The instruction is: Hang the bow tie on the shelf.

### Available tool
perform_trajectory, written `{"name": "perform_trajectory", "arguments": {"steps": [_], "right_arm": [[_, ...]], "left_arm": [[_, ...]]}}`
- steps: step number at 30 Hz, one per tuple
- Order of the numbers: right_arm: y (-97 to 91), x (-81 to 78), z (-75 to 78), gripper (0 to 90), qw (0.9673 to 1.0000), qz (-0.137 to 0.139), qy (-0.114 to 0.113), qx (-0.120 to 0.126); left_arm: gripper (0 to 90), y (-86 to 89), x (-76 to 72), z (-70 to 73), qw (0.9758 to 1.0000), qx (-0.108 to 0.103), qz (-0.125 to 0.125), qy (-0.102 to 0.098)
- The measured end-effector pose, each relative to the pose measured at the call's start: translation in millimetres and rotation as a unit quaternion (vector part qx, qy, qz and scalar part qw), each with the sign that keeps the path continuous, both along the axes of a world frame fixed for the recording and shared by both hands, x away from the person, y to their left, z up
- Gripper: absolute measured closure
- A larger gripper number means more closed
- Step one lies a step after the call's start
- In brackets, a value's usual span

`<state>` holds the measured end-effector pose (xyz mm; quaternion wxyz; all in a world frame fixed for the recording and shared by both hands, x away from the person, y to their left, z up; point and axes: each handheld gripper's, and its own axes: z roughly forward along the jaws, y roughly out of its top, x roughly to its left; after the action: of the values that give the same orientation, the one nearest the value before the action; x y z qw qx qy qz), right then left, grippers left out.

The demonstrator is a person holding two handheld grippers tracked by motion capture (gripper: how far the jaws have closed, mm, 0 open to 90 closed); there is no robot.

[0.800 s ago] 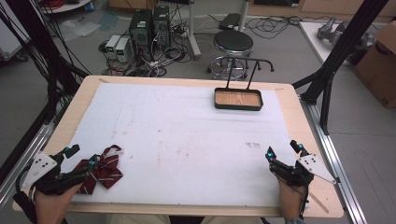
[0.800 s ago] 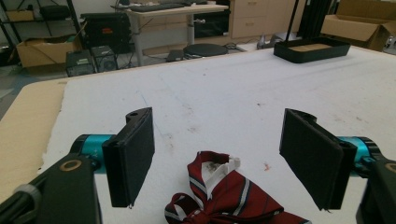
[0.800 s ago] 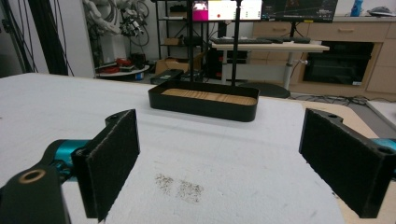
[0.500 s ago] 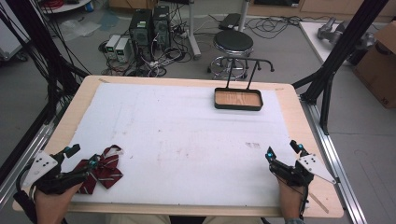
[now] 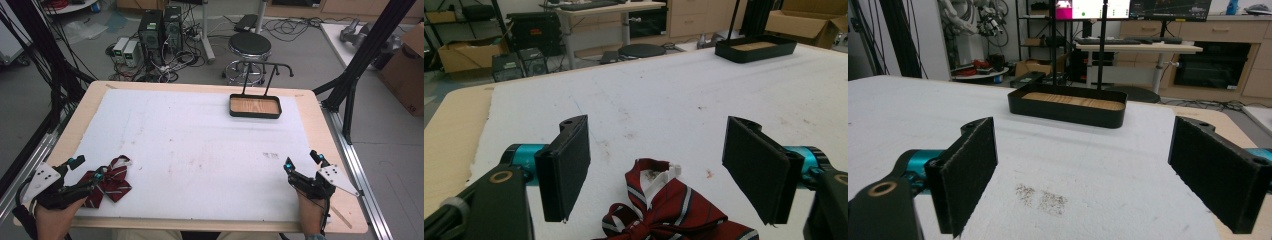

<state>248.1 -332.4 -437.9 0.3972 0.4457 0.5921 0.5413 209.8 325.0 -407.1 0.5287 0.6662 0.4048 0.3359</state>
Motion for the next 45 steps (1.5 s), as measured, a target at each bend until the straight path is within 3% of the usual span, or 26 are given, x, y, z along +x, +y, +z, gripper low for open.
{"name": "perform_trajectory", "arguments": {"steps": [8, 18, 20, 26, 30, 39, 45], "right_arm": [[-0.1, 0.3, -0.1, 11.2, 1.0000, 0.001, 0.001, 0.000], [0.2, 0.8, -0.4, 11.2, 1.0000, 0.002, 0.004, 0.000], [0.5, 0.9, -0.4, 11.2, 1.0000, 0.002, 0.005, 0.002], [0.7, 1.0, -0.3, 11.3, 1.0000, 0.003, 0.004, 0.001], [0.5, 1.0, -0.4, 11.2, 1.0000, 0.003, 0.004, 0.000], [0.5, 1.0, -0.4, 11.2, 1.0000, 0.003, 0.004, 0.000], [0.5, 1.1, -0.5, 11.2, 1.0000, 0.004, 0.005, -0.001]], "left_arm": [[28.5, 1.8, 1.0, -2.6, 0.9999, 0.011, -0.002, 0.011], [34.2, 3.7, 6.7, -13.4, 0.9983, 0.034, -0.001, 0.048], [36.2, 4.5, 9.7, -17.3, 0.9962, 0.048, 0.011, 0.072], [39.3, 3.6, 14.4, -24.5, 0.9925, 0.062, 0.016, 0.104], [43.3, 2.8, 17.8, -30.1, 0.9883, 0.080, 0.017, 0.129], [46.8, 4.5, 22.3, -37.2, 0.9824, 0.087, 0.018, 0.164], [54.5, 4.0, 22.7, -39.6, 0.9791, 0.094, 0.015, 0.180]]}}
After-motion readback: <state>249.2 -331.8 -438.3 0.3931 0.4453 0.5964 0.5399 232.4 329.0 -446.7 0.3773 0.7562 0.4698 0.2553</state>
